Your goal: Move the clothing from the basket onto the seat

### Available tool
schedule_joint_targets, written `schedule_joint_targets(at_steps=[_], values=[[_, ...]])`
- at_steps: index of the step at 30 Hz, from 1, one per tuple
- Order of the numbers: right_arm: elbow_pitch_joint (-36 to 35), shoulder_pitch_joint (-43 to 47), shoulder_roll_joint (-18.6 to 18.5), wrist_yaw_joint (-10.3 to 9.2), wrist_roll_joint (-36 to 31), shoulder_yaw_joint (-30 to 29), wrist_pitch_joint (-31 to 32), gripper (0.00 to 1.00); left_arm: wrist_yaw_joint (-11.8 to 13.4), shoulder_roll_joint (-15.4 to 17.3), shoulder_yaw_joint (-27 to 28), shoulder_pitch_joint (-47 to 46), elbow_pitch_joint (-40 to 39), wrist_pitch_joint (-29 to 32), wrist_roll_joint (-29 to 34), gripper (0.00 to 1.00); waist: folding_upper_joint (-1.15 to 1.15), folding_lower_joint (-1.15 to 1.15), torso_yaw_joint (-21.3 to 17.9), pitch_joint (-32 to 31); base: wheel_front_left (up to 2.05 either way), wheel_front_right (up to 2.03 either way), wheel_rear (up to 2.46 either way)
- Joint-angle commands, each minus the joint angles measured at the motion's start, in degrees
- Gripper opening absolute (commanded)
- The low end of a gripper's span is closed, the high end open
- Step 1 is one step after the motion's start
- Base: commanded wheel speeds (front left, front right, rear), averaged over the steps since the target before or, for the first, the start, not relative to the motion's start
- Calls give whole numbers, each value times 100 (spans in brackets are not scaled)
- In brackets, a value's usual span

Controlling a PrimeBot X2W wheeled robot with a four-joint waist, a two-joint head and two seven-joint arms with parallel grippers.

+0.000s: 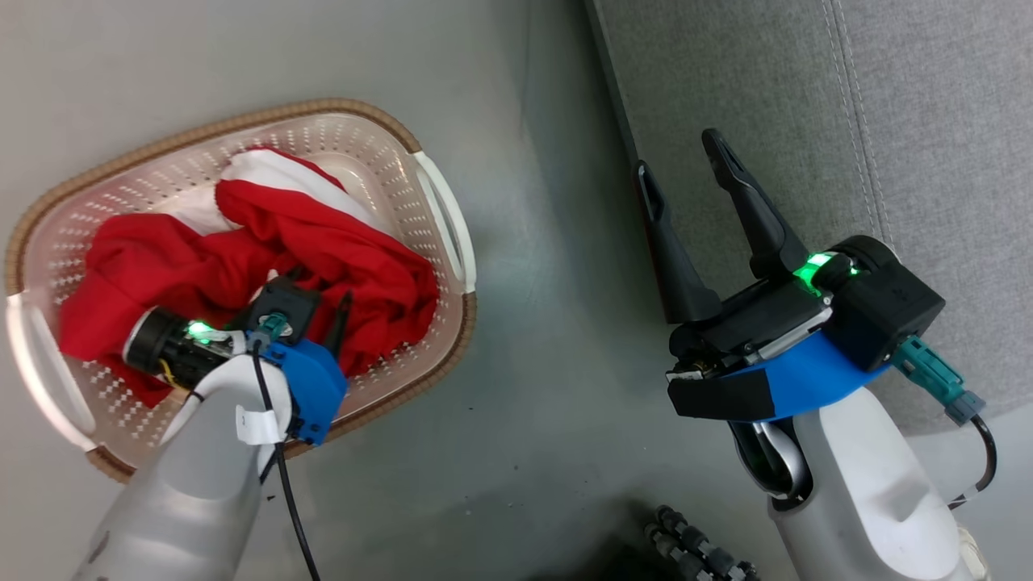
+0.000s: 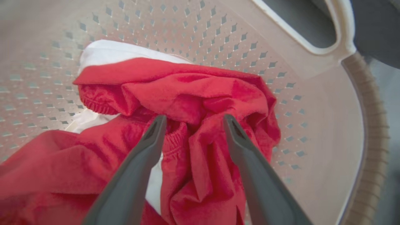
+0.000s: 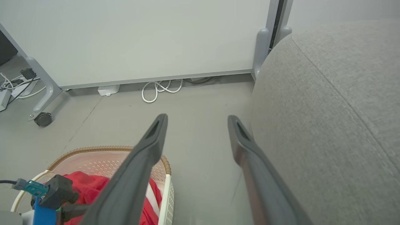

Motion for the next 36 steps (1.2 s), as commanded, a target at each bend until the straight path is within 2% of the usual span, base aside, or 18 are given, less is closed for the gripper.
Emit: schedule_joint_targets(at_steps=[1,7,18,19,20,36], values=[[-55,-91,-6,1,73,45,-29,100,-3,105,-80,-126,84,51,-36,100,0,-1,-142,143,0,0,0],[-139,-80,-6,1,217,147,-30,100,-4,328,-353,-274,302,122,-188,100,0,-1,-283,314,0,0,0],[-196,-106,-6,1,334,199,-30,100,-4,424,-795,-499,504,412,-522,100,0,-1,-339,431,0,0,0],[-197,-106,-6,1,345,202,-30,100,-4,425,-808,-522,536,425,-541,61,0,-1,-339,432,0,0,0],[-194,-105,-6,1,353,205,-30,100,-4,415,-831,-543,554,433,-549,0,0,-1,-339,432,0,0,0],[-160,-141,-6,1,319,179,-30,100,-5,259,-1107,-617,723,318,-906,0,0,-1,-272,347,0,0,0]])
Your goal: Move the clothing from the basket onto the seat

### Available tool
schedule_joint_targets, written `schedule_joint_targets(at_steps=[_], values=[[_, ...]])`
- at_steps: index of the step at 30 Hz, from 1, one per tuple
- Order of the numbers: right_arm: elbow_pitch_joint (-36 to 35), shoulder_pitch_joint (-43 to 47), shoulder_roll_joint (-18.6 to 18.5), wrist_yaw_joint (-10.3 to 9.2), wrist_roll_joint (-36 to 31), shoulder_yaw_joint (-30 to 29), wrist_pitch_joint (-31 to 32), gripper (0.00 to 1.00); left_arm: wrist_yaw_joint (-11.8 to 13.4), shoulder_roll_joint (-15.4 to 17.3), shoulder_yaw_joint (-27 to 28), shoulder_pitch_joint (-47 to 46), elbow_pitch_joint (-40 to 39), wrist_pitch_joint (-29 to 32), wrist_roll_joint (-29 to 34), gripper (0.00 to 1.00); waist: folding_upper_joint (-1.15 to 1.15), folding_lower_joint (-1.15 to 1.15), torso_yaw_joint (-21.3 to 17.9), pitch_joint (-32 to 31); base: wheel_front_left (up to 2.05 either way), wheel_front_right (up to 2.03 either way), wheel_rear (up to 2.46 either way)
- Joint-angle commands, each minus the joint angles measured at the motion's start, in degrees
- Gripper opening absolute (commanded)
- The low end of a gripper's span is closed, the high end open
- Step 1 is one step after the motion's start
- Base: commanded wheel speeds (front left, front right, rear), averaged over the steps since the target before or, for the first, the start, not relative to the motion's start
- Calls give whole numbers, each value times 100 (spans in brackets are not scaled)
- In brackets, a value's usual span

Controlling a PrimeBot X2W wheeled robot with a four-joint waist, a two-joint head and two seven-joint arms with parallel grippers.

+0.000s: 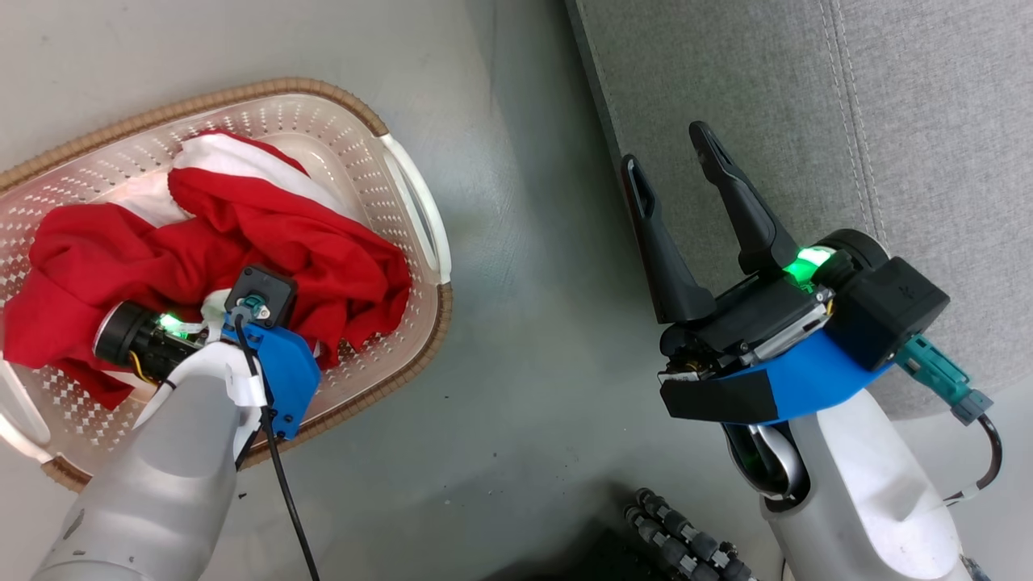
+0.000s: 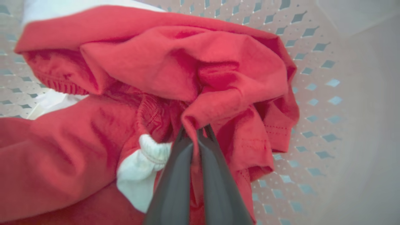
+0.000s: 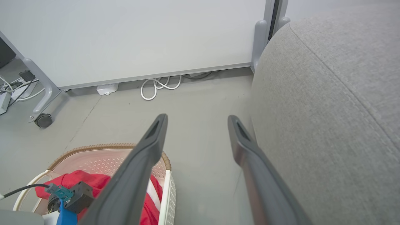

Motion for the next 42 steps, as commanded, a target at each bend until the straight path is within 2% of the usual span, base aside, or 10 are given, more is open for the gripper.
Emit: schedule_joint_targets(at_steps=[1,11,25,33,42], values=[[11,-69,-6,1,-20,-8,-29,100,-5,-6,-31,-92,15,-28,-40,0,0,0,7,-22,0,0,0],[222,-54,-7,1,-246,-111,-28,100,-5,-255,-164,64,55,-176,-397,0,0,0,268,-567,0,0,0],[904,403,-11,1,-633,-302,-27,100,-5,-735,-671,567,-352,-479,-1090,0,0,0,982,-2362,0,0,0],[1255,871,-11,1,-787,-488,-1,100,-5,-859,-1108,859,-777,-590,-1531,0,0,0,1395,-3404,0,0,0],[1258,1383,-12,1,-897,-696,234,100,-5,-940,-1631,773,-1361,-626,-1932,0,0,0,1895,-4236,0,0,0]])
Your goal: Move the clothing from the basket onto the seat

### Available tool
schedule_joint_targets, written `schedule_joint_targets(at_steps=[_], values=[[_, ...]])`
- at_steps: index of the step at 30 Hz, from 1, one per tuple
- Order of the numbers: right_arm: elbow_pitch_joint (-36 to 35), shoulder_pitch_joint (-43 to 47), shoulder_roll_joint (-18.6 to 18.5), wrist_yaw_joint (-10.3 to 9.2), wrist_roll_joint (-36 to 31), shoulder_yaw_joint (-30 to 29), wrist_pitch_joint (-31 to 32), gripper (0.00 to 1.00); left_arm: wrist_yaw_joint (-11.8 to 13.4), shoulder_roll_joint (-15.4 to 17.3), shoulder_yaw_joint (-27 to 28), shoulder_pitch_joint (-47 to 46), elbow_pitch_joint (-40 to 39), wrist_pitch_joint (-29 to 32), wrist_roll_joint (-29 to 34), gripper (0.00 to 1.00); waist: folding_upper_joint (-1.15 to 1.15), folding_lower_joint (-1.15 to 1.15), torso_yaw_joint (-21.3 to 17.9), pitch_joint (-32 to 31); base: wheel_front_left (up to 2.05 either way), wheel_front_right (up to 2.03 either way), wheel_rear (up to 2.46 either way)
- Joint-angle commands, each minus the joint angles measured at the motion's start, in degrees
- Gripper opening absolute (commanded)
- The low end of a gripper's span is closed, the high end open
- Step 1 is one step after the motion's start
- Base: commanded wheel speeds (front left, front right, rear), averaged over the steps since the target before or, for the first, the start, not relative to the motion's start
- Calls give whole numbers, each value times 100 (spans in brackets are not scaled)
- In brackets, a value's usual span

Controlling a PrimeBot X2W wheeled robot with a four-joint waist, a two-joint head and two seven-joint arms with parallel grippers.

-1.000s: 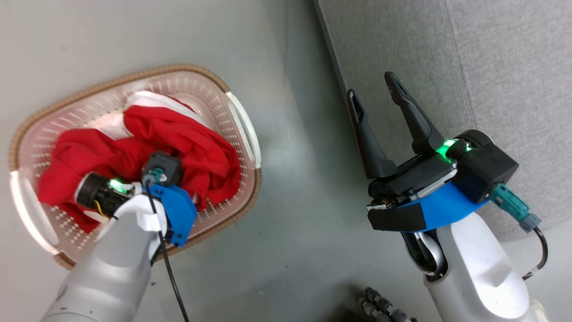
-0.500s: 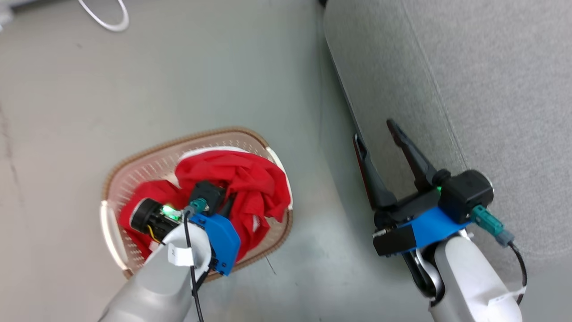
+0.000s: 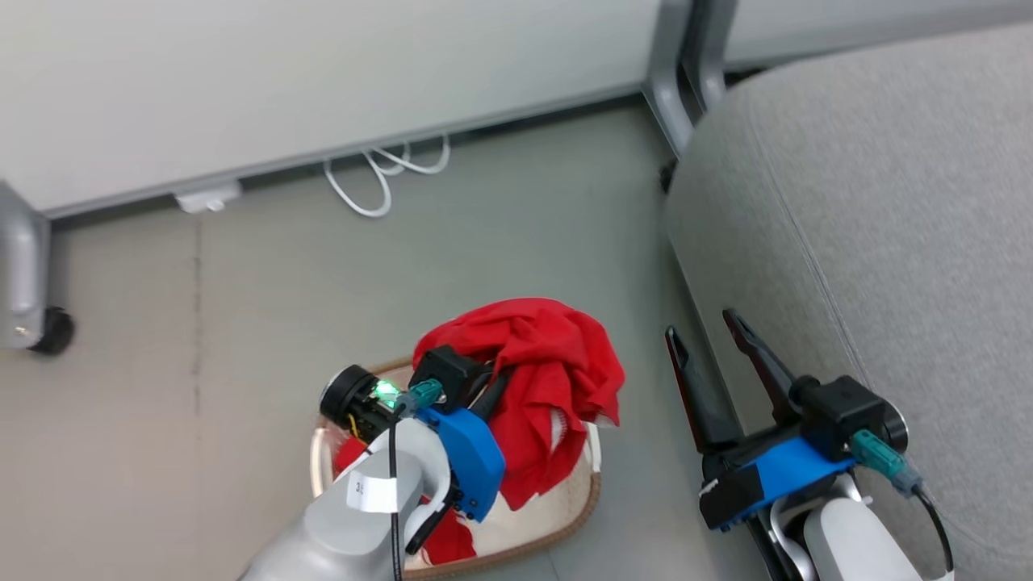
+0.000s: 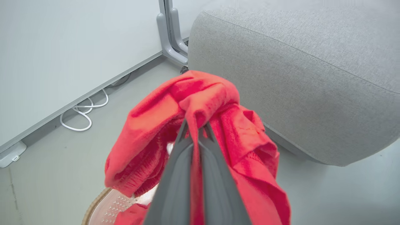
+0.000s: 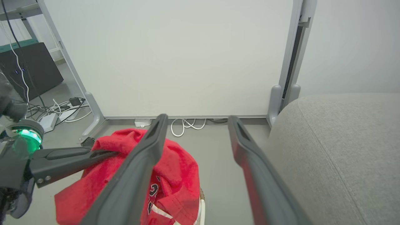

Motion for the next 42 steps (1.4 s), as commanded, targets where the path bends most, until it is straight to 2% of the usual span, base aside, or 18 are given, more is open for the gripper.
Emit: schedule_joint_targets(at_steps=[1,11,20,42], values=[[-18,160,-17,1,-42,-38,45,100,-5,-6,-63,-83,-82,-41,-67,0,-1,2,358,-433,0,0,0],[-179,646,-17,1,-65,-178,307,100,-5,-61,-333,-525,-670,-44,-331,0,-1,2,662,-943,0,0,0],[-321,835,-17,1,-18,-198,417,100,-5,-143,-445,-946,-1141,-45,-411,0,-1,2,749,-1153,0,0,0],[-377,671,-18,1,85,65,641,100,-5,-197,-497,-760,-1198,-46,-391,0,-1,2,677,-1128,0,0,0]])
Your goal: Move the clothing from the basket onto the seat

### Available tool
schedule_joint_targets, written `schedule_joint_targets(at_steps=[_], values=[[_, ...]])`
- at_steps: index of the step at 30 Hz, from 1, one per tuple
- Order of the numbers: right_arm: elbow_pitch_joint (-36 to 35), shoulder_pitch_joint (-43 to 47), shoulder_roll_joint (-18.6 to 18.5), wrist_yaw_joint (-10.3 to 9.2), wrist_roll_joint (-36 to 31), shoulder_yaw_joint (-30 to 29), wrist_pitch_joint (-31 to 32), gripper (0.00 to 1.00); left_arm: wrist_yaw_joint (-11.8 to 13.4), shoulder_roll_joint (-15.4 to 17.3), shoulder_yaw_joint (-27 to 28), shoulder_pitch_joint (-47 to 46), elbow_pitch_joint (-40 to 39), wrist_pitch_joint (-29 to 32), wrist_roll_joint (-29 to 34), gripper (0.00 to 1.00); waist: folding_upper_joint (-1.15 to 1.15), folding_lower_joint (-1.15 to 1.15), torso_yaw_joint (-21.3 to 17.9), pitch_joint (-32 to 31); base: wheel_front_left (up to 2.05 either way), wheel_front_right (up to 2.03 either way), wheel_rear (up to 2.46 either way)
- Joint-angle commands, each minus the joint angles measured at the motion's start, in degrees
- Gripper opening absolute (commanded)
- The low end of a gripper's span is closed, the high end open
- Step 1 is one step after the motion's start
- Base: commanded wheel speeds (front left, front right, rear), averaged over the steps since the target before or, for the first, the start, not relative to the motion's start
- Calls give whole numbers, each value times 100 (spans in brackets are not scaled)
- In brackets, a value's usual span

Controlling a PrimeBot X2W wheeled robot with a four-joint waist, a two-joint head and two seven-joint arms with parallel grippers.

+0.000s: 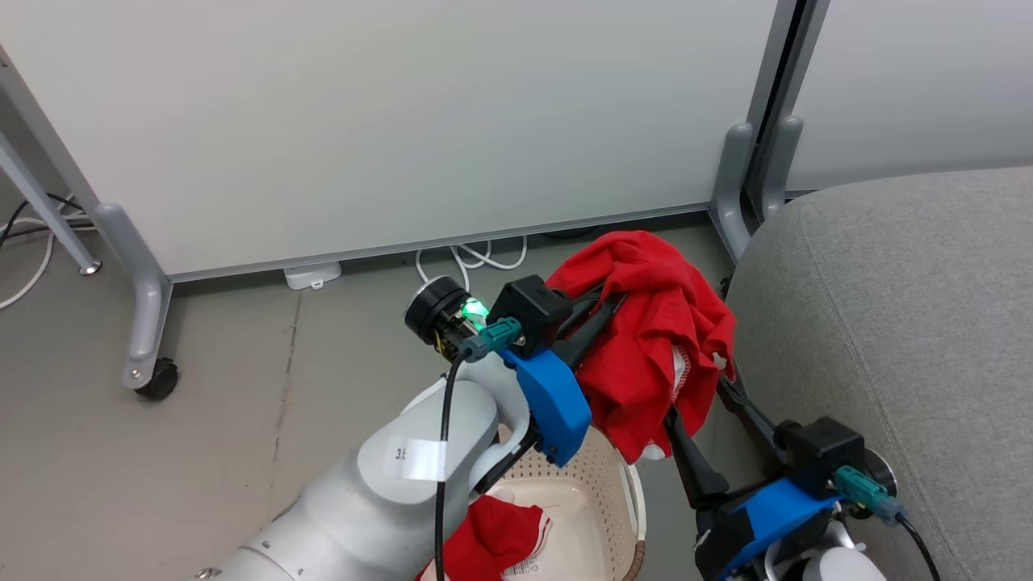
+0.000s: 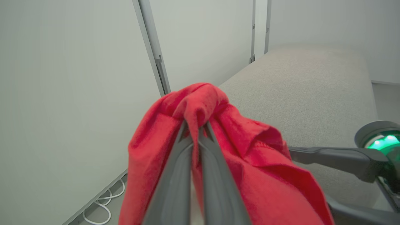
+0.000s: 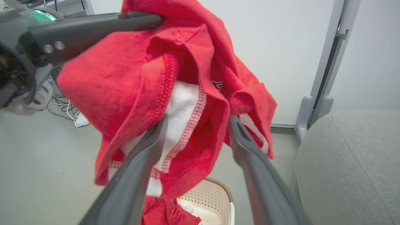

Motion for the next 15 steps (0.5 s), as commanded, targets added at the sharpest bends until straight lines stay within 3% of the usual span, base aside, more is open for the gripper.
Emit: schedule_joint_targets(at_steps=[1,15], values=[[6,-116,-16,1,47,28,47,100,-5,-4,-5,36,15,-29,-8,0,0,0,1,13,0,0,0],[678,-919,-16,1,361,507,392,100,-5,-10,-216,-62,-42,-29,-77,0,0,0,28,115,0,0,0]])
